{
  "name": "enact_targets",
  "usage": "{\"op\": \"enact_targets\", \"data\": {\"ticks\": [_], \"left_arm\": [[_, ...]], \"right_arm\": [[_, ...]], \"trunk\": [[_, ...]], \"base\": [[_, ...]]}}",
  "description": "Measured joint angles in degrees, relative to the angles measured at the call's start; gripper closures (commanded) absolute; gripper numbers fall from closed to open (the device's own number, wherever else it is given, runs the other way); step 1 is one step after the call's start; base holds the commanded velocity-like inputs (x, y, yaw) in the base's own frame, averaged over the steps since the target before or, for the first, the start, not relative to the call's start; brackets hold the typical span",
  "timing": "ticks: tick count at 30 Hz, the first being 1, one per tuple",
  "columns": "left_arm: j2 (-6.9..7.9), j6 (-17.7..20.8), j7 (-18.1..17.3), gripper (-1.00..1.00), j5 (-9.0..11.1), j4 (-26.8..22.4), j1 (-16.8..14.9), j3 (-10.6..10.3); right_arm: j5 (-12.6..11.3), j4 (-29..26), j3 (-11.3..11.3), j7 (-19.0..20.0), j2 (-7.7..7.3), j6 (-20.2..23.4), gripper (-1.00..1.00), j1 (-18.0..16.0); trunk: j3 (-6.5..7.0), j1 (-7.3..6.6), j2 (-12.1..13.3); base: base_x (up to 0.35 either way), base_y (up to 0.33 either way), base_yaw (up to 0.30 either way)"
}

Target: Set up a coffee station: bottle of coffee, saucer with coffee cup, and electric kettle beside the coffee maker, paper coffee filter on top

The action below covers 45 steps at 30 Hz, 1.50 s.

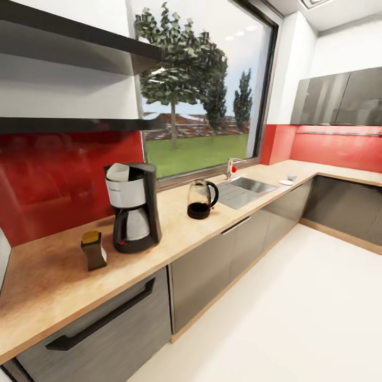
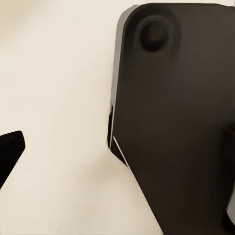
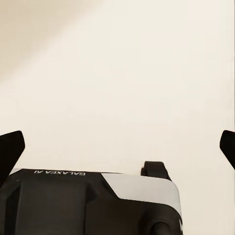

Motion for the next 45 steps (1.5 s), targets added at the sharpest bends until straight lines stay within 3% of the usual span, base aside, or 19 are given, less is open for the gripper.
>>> {"op": "enact_targets", "data": {"ticks": [7,8,10,12,20,22,25,31,32,36,38,41,45], "left_arm": [[-0.03,0.1,-0.1,-1.0,0.0,0.1,0.0,-0.1],[-0.01,0.2,-0.1,-1.0,0.0,0.1,0.0,-0.1],[0.21,0.4,0.0,-1.0,0.0,0.2,0.1,-0.2],[0.37,0.5,0.0,-1.0,0.0,0.2,0.2,-0.3],[0.08,0.7,0.2,-1.0,0.0,0.3,0.2,-0.4],[0.1,0.7,0.2,-1.0,0.0,0.3,0.2,-0.5],[0.11,0.7,0.2,-1.0,-0.1,0.3,0.2,-0.4],[0.14,0.7,0.1,-1.0,-0.1,0.3,0.3,-0.5],[0.13,0.7,0.1,-1.0,-0.1,0.3,0.4,-0.5],[0.12,0.7,0.1,-1.0,-0.1,0.3,0.4,-0.5],[0.13,0.7,0.1,-1.0,-0.1,0.3,0.4,-0.5],[0.19,0.7,0.1,-1.0,-0.1,0.3,0.4,-0.5],[0.09,0.7,0.1,-1.0,-0.1,0.3,0.4,-0.5]], "right_arm": [[0.0,0.1,0.0,-0.1,-0.24,0.0,-1.0,0.0],[0.0,0.1,0.0,-0.2,-0.77,0.0,-1.0,0.1],[0.0,0.1,0.0,-0.1,-4.56,0.0,-1.0,2.6],[0.1,0.1,0.1,0.1,-6.32,0.0,-1.0,4.4],[0.4,0.2,0.4,0.6,-5.46,0.1,-1.0,6.3],[0.6,0.2,0.4,1.5,-5.46,0.0,-1.0,8.3],[2.7,0.2,0.5,1.9,-5.78,-0.2,-1.0,12.0],[11.9,0.0,0.8,2.1,-6.07,-0.8,-1.0,17.5],[12.4,0.0,0.9,2.5,-6.31,-1.0,-1.0,17.7],[13.2,-0.1,0.8,11.1,-6.96,-2.8,-1.0,18.0],[13.2,-0.1,0.7,12.2,-7.3,-3.0,-1.0,18.0],[13.1,-0.2,0.4,9.8,-8.13,-3.3,-1.0,18.0],[13.3,-0.2,0.7,5.3,-7.78,-3.4,-1.0,18.1]], "trunk": [[0.0,0.0,0.0],[0.0,0.0,0.0],[-0.01,0.0,0.0],[-0.01,0.0,0.0],[0.0,0.0,0.0],[-0.01,0.0,0.0],[0.0,0.0,0.0],[0.0,0.0,0.0],[0.0,0.0,0.0],[0.0,-0.01,0.0],[0.0,-0.01,0.0],[0.0,-0.01,0.0],[0.0,-0.01,0.0]], "base": [[0.259,-0.209,-0.272],[0.259,-0.209,-0.272],[0.259,-0.209,-0.272],[0.271,-0.206,-0.272],[0.285,-0.192,-0.272],[0.298,-0.169,-0.272],[0.302,-0.161,-0.272],[0.305,-0.149,-0.272],[0.307,-0.143,-0.272],[0.311,-0.134,-0.272],[0.313,-0.13,-0.234],[0.313,-0.128,-0.075],[0.314,-0.124,-0.016]]}}
